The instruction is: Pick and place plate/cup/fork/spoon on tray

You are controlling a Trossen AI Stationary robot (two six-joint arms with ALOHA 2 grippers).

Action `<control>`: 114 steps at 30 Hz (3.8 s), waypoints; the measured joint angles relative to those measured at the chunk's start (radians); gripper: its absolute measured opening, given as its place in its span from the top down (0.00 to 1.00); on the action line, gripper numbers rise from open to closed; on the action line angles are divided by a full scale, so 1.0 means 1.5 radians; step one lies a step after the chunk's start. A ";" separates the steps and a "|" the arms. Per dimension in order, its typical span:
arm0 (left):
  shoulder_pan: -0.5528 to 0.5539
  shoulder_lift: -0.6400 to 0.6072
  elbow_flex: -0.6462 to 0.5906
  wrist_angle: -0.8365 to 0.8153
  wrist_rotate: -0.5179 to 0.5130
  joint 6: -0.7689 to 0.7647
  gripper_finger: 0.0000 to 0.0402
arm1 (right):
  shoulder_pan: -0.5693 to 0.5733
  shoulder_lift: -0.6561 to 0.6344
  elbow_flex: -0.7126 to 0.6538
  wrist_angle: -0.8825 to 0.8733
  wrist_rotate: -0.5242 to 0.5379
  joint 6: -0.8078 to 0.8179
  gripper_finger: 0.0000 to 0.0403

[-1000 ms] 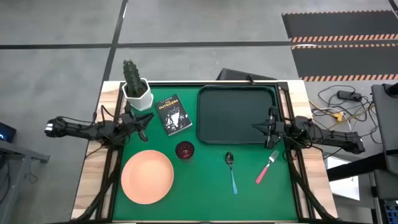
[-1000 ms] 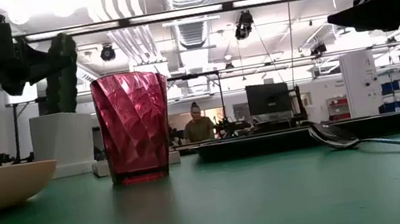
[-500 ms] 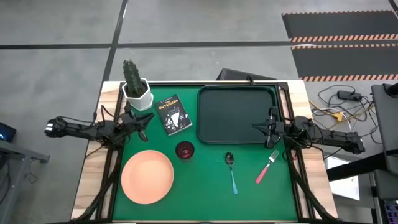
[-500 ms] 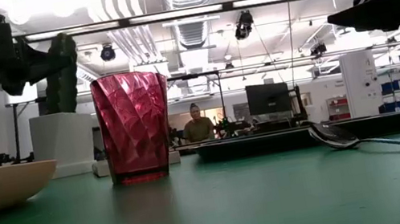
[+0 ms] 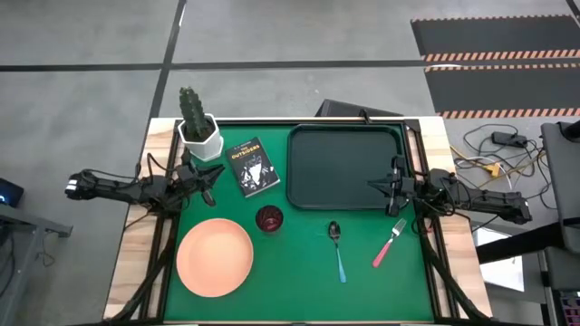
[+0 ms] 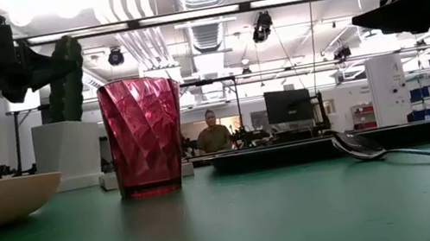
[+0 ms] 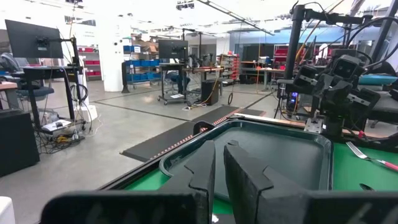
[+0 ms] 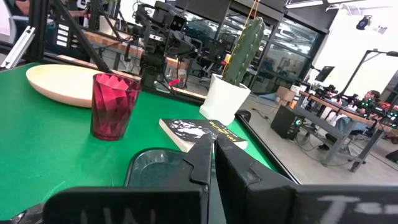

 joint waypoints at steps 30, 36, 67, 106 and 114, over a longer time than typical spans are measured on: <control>0.000 0.000 0.000 0.000 0.000 0.000 0.96 | 0.000 0.000 0.000 0.000 0.000 0.000 0.98; 0.000 0.000 0.000 0.000 0.000 0.000 0.96 | 0.000 0.000 0.000 0.000 0.000 0.000 0.98; 0.000 0.033 0.005 0.172 0.071 -0.151 0.96 | 0.000 0.041 0.000 0.215 0.054 0.460 0.98; 0.000 0.256 0.129 0.357 0.123 0.140 0.96 | 0.009 0.490 0.067 0.639 0.121 0.411 0.98; -0.001 0.251 0.129 0.355 0.127 0.139 0.96 | 0.022 0.668 0.219 0.638 0.114 0.367 0.98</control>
